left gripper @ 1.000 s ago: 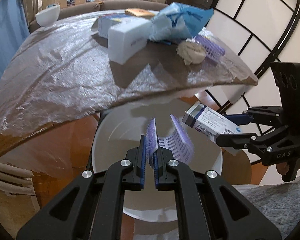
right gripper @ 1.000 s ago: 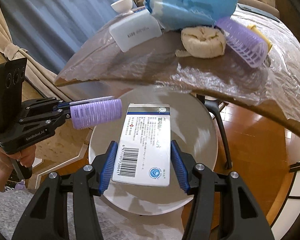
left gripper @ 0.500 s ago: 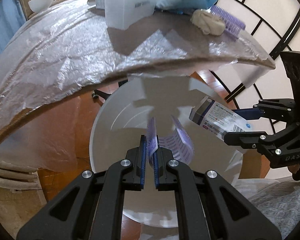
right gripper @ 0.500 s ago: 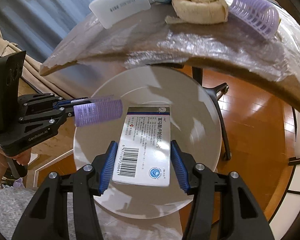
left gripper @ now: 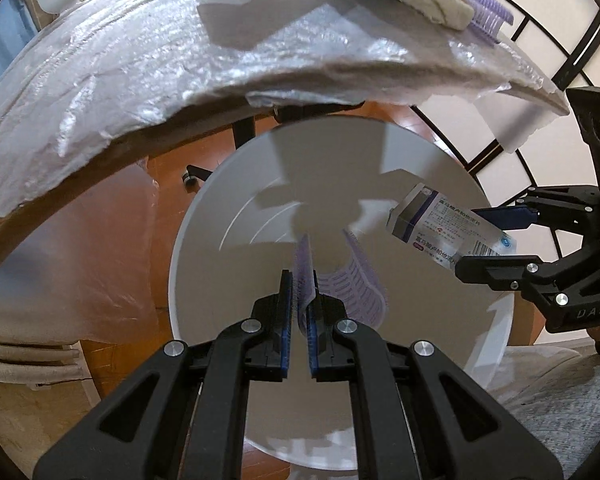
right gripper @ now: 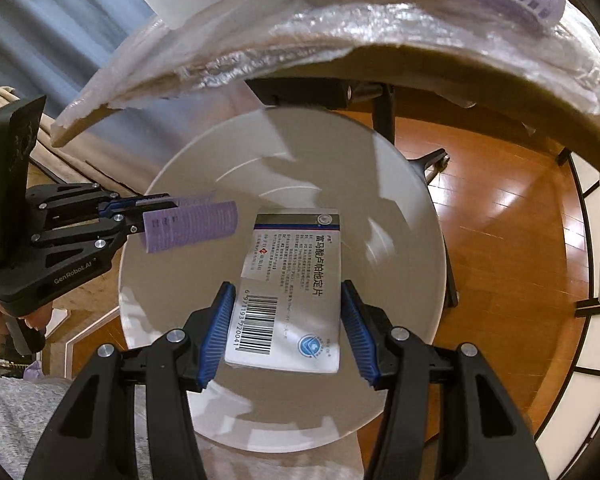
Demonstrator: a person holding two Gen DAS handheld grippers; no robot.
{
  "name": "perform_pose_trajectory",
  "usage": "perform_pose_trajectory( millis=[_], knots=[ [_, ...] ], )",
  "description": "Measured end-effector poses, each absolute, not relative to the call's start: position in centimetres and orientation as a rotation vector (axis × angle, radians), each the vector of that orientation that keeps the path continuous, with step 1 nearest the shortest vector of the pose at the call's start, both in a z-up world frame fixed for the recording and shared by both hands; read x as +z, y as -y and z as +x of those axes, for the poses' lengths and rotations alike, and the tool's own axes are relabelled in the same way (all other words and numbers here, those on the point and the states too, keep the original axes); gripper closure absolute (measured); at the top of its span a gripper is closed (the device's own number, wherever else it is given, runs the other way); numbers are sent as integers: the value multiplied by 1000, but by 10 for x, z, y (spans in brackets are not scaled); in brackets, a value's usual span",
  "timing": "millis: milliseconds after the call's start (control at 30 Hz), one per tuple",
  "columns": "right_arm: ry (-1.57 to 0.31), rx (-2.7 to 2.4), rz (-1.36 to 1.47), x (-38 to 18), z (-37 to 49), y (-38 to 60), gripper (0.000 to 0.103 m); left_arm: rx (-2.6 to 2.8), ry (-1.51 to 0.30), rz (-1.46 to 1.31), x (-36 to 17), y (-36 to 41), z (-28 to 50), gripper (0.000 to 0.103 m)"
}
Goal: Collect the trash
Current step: 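Open both grippers over the bin, dropping roller and medicine box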
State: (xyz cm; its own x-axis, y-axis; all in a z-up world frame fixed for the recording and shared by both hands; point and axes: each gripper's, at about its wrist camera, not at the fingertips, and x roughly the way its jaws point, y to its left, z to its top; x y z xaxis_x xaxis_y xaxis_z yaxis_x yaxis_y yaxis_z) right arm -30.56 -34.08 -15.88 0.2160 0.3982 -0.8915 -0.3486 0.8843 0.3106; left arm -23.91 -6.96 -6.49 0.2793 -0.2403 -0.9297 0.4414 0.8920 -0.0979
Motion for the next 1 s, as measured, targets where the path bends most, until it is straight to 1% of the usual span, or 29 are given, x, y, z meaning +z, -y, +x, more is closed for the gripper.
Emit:
perform_pose_trajectory(
  millis=[600,633,667,700,733,767,867,1000],
  knots=[
    [-1269,505,-14,-176,-297,338,50,-455,-1211,241,-81,83,-231,94],
    [-1256,502,-25,-173,-298,338,49,-454,-1199,245,-79,83,-231,90],
    [-1244,491,-35,-170,-300,338,41,-435,-1197,259,-79,83,-230,59],
    [-1221,461,-45,-166,-301,341,30,-408,-1189,269,-80,83,-229,22],
    [-1192,442,-39,-160,-303,344,15,-389,-1149,265,-74,80,-231,21],
    [-1172,437,-30,-155,-304,347,12,-405,-1127,249,-68,77,-234,21],
    [-1117,424,-6,-137,-310,357,10,-402,-1103,241,-56,72,-239,21],
    [-978,391,-31,-96,-327,367,6,-379,-1030,217,-22,62,-250,21]
  ],
)
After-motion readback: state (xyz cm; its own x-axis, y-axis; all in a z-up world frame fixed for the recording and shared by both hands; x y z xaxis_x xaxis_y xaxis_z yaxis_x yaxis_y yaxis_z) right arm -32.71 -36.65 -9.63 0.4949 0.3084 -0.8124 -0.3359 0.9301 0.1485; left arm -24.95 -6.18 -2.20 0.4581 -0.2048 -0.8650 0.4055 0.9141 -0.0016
